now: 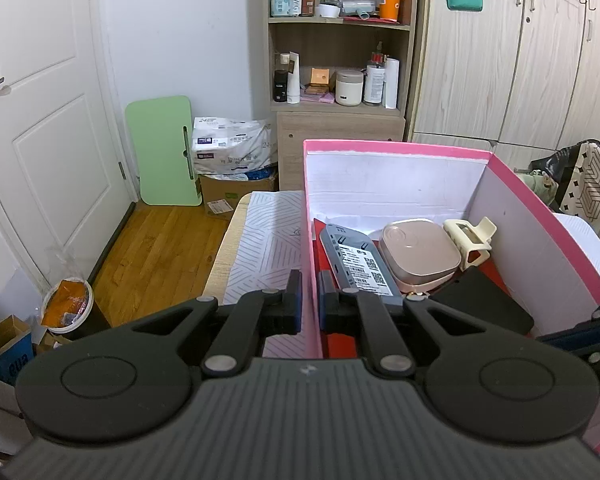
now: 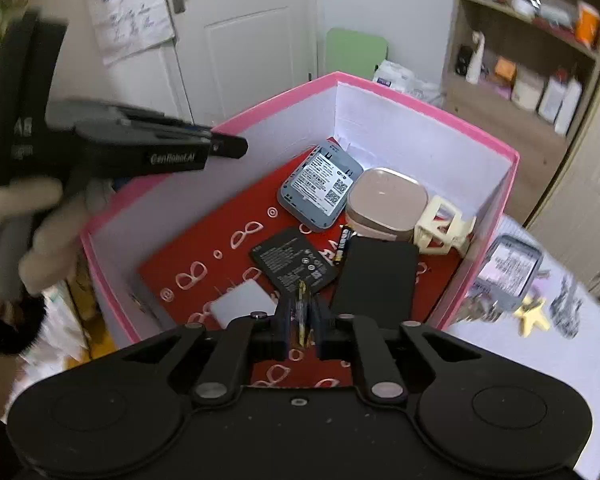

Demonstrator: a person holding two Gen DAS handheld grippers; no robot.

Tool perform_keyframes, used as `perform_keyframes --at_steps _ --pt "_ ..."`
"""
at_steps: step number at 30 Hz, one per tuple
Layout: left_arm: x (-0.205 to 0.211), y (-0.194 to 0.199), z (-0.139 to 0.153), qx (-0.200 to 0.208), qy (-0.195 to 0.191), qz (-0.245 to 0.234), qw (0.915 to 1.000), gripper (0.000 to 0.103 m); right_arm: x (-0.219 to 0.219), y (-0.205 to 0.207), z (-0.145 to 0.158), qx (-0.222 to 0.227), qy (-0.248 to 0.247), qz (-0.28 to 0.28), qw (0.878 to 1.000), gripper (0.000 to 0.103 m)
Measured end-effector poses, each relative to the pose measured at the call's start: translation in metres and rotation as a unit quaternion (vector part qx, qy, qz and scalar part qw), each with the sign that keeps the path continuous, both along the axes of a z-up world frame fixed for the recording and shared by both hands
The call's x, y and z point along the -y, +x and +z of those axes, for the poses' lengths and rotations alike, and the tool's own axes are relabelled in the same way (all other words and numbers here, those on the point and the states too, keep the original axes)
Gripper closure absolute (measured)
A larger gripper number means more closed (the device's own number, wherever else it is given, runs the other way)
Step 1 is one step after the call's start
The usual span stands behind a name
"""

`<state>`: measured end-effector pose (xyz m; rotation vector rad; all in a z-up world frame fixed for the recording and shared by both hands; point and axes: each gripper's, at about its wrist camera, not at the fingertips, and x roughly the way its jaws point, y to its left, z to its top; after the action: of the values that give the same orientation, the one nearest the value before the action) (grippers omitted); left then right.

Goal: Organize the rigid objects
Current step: 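Drop the second AA battery into the pink box, then grasp the ring of the metal keys with the right gripper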

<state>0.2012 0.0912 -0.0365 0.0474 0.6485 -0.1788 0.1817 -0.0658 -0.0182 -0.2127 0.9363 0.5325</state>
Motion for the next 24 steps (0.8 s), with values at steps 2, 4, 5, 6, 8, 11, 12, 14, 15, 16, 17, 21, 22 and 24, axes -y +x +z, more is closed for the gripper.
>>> perform_keyframes --at_steps 2,4,5,6,8,11,12,14,15,16,17,21,22,24 --pt "0.0 0.0 0.0 0.0 -0.001 0.0 1.0 0.095 0.007 0.001 0.007 -0.007 0.028 -0.01 1.0 0.083" --pt "0.0 0.0 0.0 0.0 -0.003 0.0 1.0 0.095 0.016 -0.002 0.016 0.001 0.054 -0.021 0.998 0.082" --pt "-0.001 0.0 0.0 -0.001 -0.005 0.0 1.0 0.095 0.023 -0.003 0.022 0.006 0.067 -0.029 0.997 0.082" --pt "-0.001 0.001 0.0 -0.001 -0.006 0.0 1.0 0.095 0.03 -0.006 0.028 0.01 0.077 -0.035 0.996 0.082" --pt "0.0 0.001 0.0 0.0 -0.005 -0.001 1.0 0.095 0.044 -0.011 0.038 0.021 0.096 -0.049 0.994 0.08" --pt "0.0 0.001 0.0 -0.001 -0.005 -0.001 1.0 0.095 0.067 -0.016 0.051 0.042 0.105 -0.077 0.991 0.077" --pt "0.0 0.001 0.0 -0.001 -0.005 -0.001 1.0 0.095 0.074 -0.017 0.052 0.048 0.103 -0.087 0.99 0.076" --pt "0.0 0.001 0.0 0.0 -0.004 -0.001 1.0 0.095 0.09 -0.017 0.053 0.054 0.103 -0.111 0.987 0.076" --pt "0.0 0.001 0.0 0.0 -0.004 -0.001 1.0 0.095 0.098 -0.017 0.052 0.054 0.102 -0.122 0.986 0.076" --pt "0.0 0.001 0.0 0.0 -0.004 -0.001 1.0 0.095 0.105 -0.016 0.051 0.054 0.099 -0.132 0.985 0.076" --pt "0.0 0.001 0.0 0.0 -0.004 -0.001 1.0 0.095 0.112 -0.015 0.048 0.053 0.095 -0.142 0.984 0.076" --pt "0.0 0.001 0.0 0.0 -0.002 -0.003 1.0 0.095 0.131 -0.009 0.034 0.043 0.087 -0.161 0.982 0.073" --pt "0.0 0.001 0.0 0.0 -0.001 -0.005 1.0 0.095 0.132 -0.007 0.029 0.043 0.083 -0.161 0.982 0.073" --pt "0.0 0.001 -0.001 -0.001 0.002 -0.006 1.0 0.095 0.13 -0.004 0.016 0.044 0.064 -0.161 0.984 0.073"
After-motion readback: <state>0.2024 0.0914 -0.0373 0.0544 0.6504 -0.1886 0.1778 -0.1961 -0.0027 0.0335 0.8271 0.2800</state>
